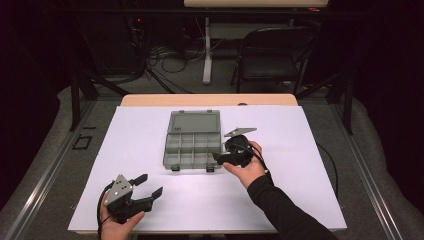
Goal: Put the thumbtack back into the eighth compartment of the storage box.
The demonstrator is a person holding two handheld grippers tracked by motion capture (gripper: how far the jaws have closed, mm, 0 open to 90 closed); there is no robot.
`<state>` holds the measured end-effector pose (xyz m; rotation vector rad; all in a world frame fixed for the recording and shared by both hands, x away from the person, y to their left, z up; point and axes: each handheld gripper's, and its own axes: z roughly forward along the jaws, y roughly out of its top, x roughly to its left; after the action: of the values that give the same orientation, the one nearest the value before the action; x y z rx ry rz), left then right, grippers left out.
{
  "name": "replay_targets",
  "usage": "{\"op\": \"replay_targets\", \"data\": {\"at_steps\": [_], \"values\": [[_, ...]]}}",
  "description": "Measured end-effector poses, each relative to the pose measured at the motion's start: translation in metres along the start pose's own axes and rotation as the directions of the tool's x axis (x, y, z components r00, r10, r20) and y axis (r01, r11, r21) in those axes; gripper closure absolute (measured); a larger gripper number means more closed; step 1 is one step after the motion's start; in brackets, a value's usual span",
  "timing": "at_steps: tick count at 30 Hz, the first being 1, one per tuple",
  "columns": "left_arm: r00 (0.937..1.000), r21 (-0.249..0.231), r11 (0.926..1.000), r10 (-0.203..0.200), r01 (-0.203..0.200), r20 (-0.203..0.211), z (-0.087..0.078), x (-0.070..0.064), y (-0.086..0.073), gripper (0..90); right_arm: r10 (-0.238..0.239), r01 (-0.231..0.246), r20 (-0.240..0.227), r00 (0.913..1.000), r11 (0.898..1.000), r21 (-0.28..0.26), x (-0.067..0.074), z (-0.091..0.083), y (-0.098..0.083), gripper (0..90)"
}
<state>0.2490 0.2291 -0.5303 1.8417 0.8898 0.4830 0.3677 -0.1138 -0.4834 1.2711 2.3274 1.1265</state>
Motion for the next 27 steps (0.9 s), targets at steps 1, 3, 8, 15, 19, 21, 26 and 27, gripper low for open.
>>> {"op": "replay_targets", "data": {"at_steps": [1, 3, 8, 15, 19, 21, 26, 27], "values": [[1.0000, 0.000, 1.0000, 0.000, 0.000, -0.001, 0.000, 0.000, 0.000, 28.1, -0.001, 0.001, -0.006, 1.0000, 1.000, -0.010, 0.000, -0.003, -0.002, 40.7], [1.0000, 0.000, 1.0000, -0.002, 0.002, 0.000, 0.000, 0.000, 0.000, 28.1, -0.009, 0.008, -0.012, 0.9999, 1.000, -0.027, 0.000, -0.011, -0.006, 39.9], [1.0000, 0.006, 1.0000, 0.001, -0.001, 0.000, 0.001, -0.001, 0.000, 28.1, -0.040, 0.040, 0.002, 0.9992, 0.997, -0.061, 0.000, -0.028, -0.019, 38.4], [1.0000, 0.006, 1.0000, -0.002, 0.002, -0.008, 0.002, -0.002, 0.000, 28.1, -0.044, 0.045, 0.004, 0.9990, 0.995, -0.092, -0.003, -0.045, -0.040, 36.6], [1.0000, 0.006, 1.0000, -0.004, 0.004, -0.007, 0.002, -0.002, -0.001, 28.1, -0.024, 0.025, 0.007, 0.9997, 0.993, -0.116, -0.007, -0.053, -0.054, 36.1], [0.9999, 0.007, 1.0000, -0.004, 0.004, -0.011, 0.002, -0.001, -0.001, 28.1, -0.009, 0.010, 0.010, 0.9999, 0.992, -0.127, -0.009, -0.056, -0.061, 35.5], [0.9999, 0.008, 0.9999, -0.008, 0.008, -0.015, 0.002, 0.000, -0.001, 28.1, -0.020, 0.025, 0.038, 0.9991, 0.990, -0.141, -0.012, -0.064, -0.082, 33.4], [0.9998, 0.010, 0.9999, -0.008, 0.009, -0.018, 0.002, 0.001, -0.002, 28.1, -0.023, 0.030, 0.046, 0.9986, 0.989, -0.144, -0.013, -0.066, -0.087, 32.9]]}}
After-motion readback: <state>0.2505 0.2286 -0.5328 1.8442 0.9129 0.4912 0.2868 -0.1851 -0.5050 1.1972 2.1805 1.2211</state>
